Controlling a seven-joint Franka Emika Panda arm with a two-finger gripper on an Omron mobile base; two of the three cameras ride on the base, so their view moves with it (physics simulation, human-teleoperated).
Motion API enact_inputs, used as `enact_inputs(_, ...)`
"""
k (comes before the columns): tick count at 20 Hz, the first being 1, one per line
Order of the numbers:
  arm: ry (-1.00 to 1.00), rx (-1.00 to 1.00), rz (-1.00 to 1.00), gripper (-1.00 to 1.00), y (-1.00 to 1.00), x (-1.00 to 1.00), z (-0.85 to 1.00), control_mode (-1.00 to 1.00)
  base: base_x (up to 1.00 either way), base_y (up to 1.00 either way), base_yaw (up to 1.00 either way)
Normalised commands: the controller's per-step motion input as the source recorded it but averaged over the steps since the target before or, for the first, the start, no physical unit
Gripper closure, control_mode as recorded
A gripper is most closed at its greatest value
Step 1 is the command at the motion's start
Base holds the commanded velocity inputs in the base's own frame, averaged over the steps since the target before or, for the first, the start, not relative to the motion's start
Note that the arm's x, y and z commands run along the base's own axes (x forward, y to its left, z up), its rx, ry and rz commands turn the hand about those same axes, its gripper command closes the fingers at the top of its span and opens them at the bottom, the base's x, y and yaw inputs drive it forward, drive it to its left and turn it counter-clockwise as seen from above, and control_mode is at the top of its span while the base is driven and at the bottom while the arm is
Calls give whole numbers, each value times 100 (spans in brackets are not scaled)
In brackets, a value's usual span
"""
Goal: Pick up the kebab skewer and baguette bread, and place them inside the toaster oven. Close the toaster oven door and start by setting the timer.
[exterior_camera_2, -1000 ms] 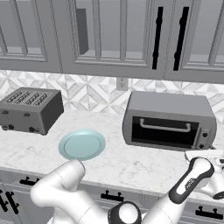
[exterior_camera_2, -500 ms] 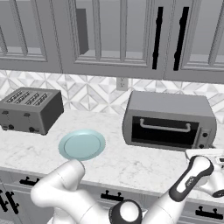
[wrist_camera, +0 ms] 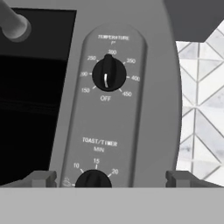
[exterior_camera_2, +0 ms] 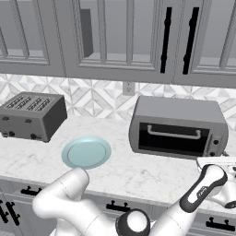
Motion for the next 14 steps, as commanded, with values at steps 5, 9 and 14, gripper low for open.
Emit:
enact_inputs(5, -3, 0, -1, -100, 0, 0, 0, -100, 0, 0, 0)
enact_inputs(9, -2, 0, -2, -100, 0, 0, 0, -100, 0, 0, 0)
enact_inputs(14, 0, 0, -2, -100, 0, -2, 0, -100, 0, 0, 0)
